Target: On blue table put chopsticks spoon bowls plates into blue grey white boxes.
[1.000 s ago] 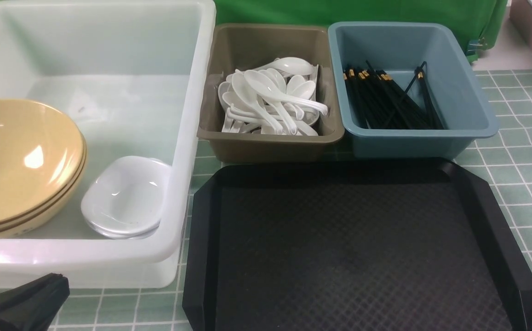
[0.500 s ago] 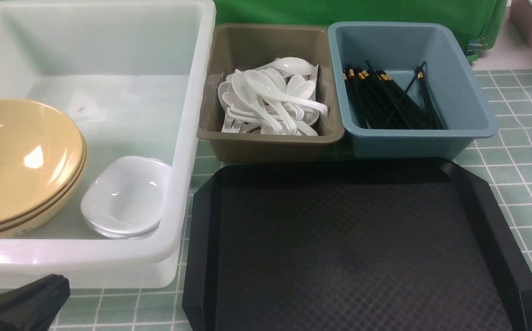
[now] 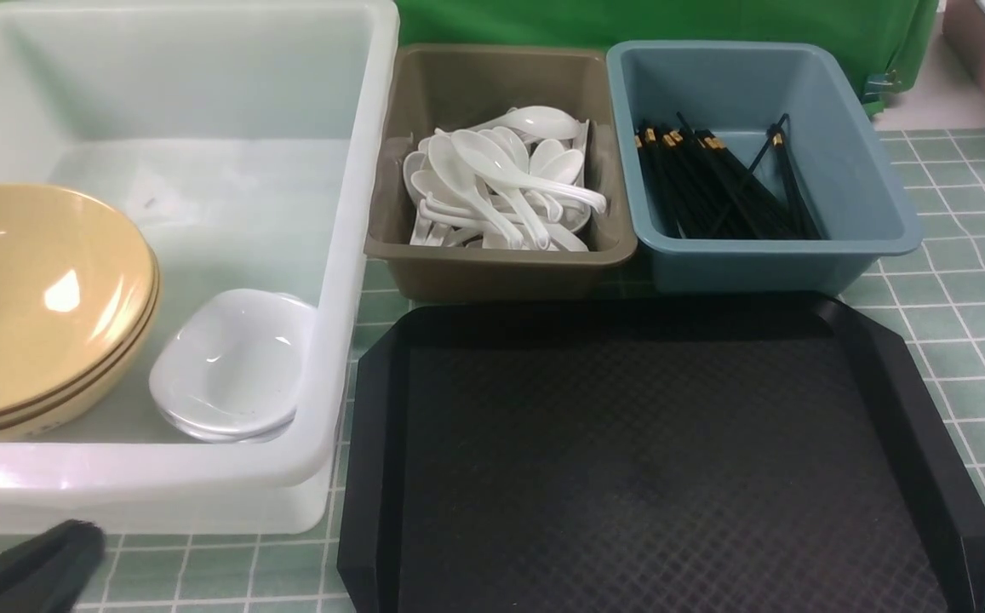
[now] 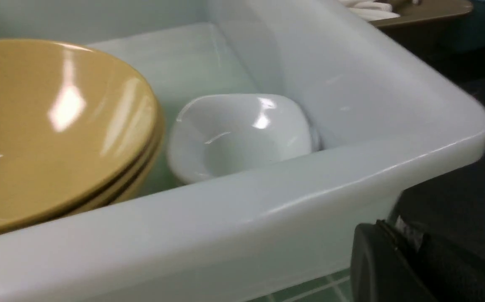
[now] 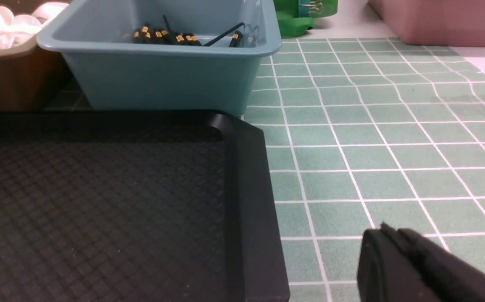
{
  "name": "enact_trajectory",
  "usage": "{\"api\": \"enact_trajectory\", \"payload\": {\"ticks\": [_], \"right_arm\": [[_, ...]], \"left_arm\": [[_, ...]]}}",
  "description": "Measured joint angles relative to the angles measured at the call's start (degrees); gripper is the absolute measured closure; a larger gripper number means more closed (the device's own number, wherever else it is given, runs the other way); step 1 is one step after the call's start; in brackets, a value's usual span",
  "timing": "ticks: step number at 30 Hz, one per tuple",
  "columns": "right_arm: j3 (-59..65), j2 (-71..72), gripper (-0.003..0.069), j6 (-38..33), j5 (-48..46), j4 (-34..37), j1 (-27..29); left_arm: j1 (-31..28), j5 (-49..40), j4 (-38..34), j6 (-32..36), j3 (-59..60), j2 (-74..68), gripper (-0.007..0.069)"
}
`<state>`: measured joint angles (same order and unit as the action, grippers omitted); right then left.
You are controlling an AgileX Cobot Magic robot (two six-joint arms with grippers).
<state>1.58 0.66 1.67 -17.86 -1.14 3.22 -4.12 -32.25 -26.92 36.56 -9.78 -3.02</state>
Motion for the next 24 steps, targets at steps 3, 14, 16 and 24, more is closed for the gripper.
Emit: {"api": "enact_trajectory", "payload": {"ticks": [3, 14, 16, 24], "right_arm": [[0.0, 0.0, 0.0609, 0.0, -0.1, 0.0, 0.0], [0.0, 0.0, 0.0601, 0.0, -0.1, 0.0, 0.0], [0.0, 0.0, 0.0599, 0.0, -0.1, 0.0, 0.0], [0.0, 0.0, 0.0589, 0.0, -0.1, 0.0, 0.0]], "left_arm": [[-3.0, 0.5, 6.8, 0.0, 1.3, 3.2, 0.0622], [-3.9, 7.4, 18.2, -25.7, 10.0, 3.8, 0.0622], [-3.3, 9.7, 21.6, -31.8, 10.4, 3.8, 0.0622], [3.1, 11.6, 28.2, -41.0, 10.7, 3.8, 0.0622]]}}
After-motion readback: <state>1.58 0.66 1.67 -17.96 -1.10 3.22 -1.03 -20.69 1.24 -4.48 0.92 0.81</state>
